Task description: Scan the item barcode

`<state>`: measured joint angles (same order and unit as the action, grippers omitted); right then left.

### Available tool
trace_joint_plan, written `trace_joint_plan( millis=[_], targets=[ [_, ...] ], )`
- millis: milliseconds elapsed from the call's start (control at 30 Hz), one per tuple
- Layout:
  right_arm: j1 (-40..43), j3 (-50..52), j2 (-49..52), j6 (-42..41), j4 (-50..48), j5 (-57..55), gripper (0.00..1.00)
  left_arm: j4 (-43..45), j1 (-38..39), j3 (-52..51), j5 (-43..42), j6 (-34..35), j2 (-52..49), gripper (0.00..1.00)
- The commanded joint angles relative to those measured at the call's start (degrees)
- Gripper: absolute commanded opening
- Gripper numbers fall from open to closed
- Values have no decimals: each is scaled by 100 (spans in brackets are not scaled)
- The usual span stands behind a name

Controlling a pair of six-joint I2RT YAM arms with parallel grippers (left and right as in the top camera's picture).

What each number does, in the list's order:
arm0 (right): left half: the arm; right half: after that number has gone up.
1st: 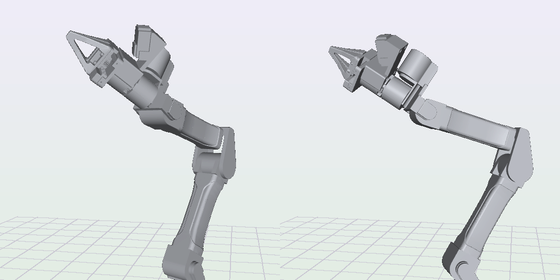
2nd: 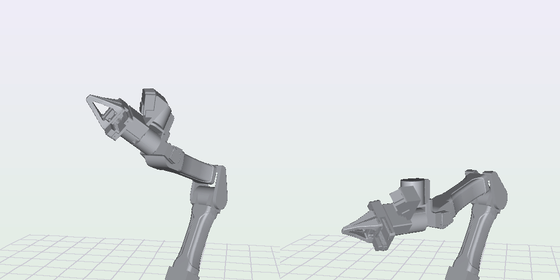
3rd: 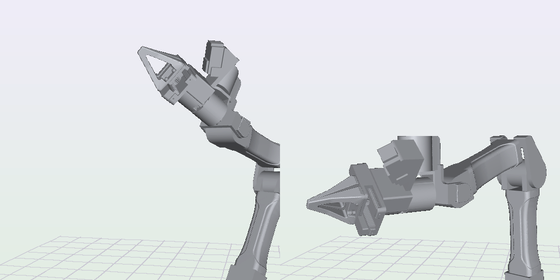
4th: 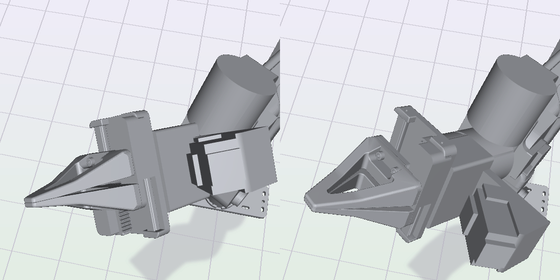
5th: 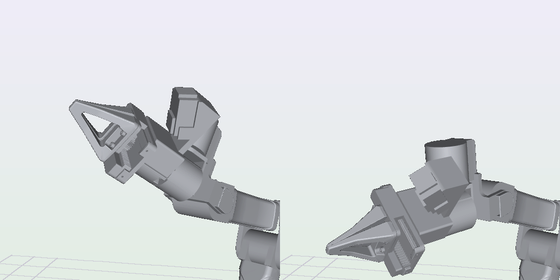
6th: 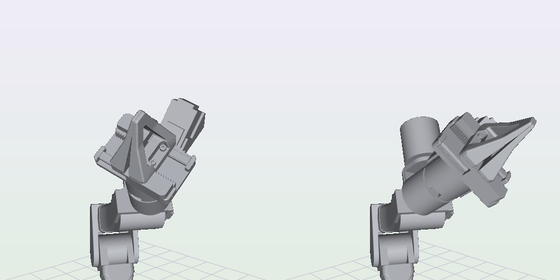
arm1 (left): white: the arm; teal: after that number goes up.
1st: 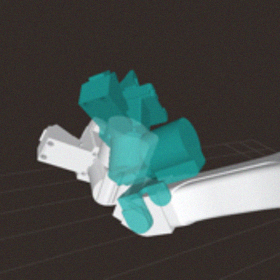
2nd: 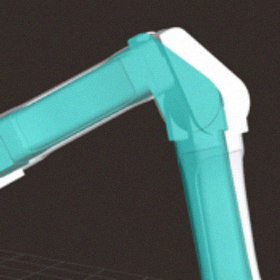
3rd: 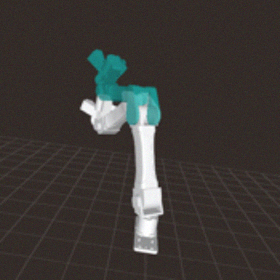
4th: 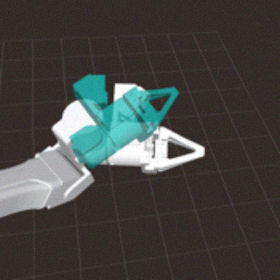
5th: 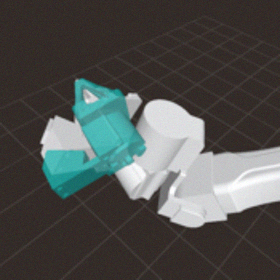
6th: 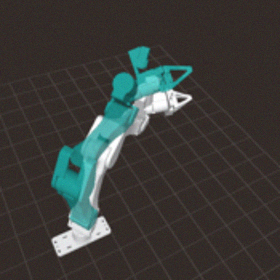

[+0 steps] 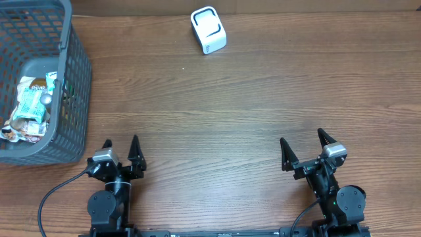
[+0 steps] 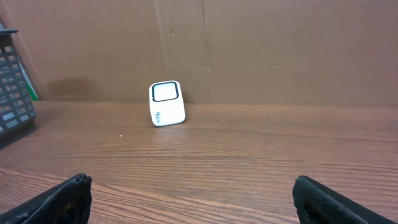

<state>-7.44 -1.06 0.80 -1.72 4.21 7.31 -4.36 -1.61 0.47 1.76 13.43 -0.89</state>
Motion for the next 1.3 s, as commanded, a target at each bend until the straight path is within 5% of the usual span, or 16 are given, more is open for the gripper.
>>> trace_joint_plan(
  millis=[0,867,967,1267],
  targets=[
    [13,61,-63,9,-15,28,100,4,13,-20,-31,35,63,99],
    [11,61,-63,9,-15,28,100,17,13,-17,-33,90,63,100],
    [13,61,-63,9,-15,28,100,-11,13,120,-391,-61,63,89],
    [13,61,-63,9,-15,28,100,-1703,13,2052,-74,-116,-131,89]
  ],
)
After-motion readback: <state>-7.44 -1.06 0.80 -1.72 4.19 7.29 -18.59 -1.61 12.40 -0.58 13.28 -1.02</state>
